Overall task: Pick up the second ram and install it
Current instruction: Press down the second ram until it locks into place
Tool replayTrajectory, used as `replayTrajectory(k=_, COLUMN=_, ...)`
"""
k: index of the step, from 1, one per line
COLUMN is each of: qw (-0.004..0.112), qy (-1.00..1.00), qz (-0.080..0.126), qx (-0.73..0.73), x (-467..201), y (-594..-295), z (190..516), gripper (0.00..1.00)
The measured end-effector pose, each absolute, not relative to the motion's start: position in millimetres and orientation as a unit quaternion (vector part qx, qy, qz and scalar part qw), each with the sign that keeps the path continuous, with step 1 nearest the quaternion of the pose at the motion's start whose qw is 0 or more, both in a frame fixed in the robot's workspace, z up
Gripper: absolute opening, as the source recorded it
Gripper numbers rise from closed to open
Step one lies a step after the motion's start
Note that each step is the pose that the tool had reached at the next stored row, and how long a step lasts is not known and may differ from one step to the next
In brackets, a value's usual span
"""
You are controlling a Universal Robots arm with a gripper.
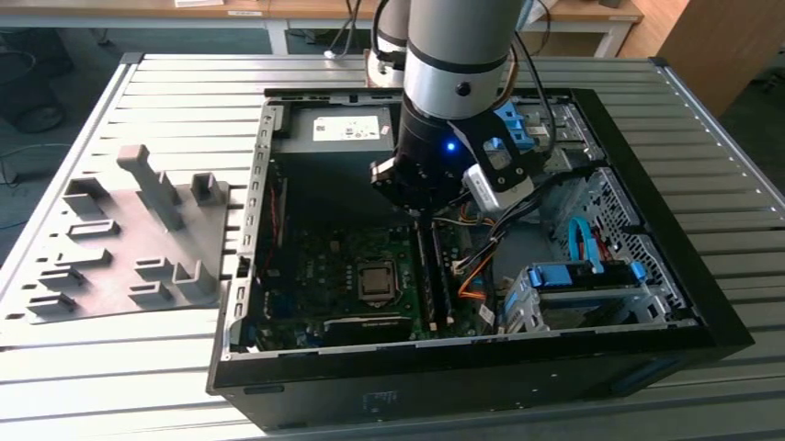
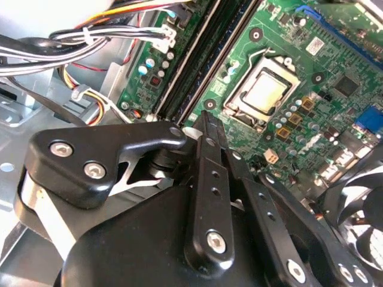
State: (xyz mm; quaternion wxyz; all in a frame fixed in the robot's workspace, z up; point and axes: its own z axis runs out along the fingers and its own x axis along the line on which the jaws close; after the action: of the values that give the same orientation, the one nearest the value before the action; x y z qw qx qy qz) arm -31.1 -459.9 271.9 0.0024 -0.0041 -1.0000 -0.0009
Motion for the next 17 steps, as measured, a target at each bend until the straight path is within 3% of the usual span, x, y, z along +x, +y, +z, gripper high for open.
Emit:
replayTrajectory(k=3, qw=0.002, qy=-1.000, qz=0.018, qx=-0.004, x=-31.1, y=-459.8, z=271.9, gripper=0.10)
replayTrajectory(k=6, qw=0.002, qy=-1.000, qz=0.014, qx=-0.004, x=-31.1, y=-459.8, z=271.9, gripper=0.10)
replayTrajectory(k=9, qw=0.002, qy=-1.000, qz=-0.010, qx=-0.004, x=-31.1, y=-459.8, z=271.9, gripper=0.10)
replayTrajectory(k=10, qw=0.003, qy=-0.999, qz=-0.034, qx=-0.004, x=-31.1, y=-459.8, z=272.0, gripper=0.10)
replayTrajectory(k=13, qw=0.003, qy=-0.998, qz=-0.060, qx=-0.004, x=-31.1, y=-459.8, z=271.9, gripper=0.10)
replayTrajectory(k=17, qw=0.002, qy=-1.000, qz=-0.031, qx=-0.004, x=-30.8, y=-459.8, z=271.9, gripper=0.10)
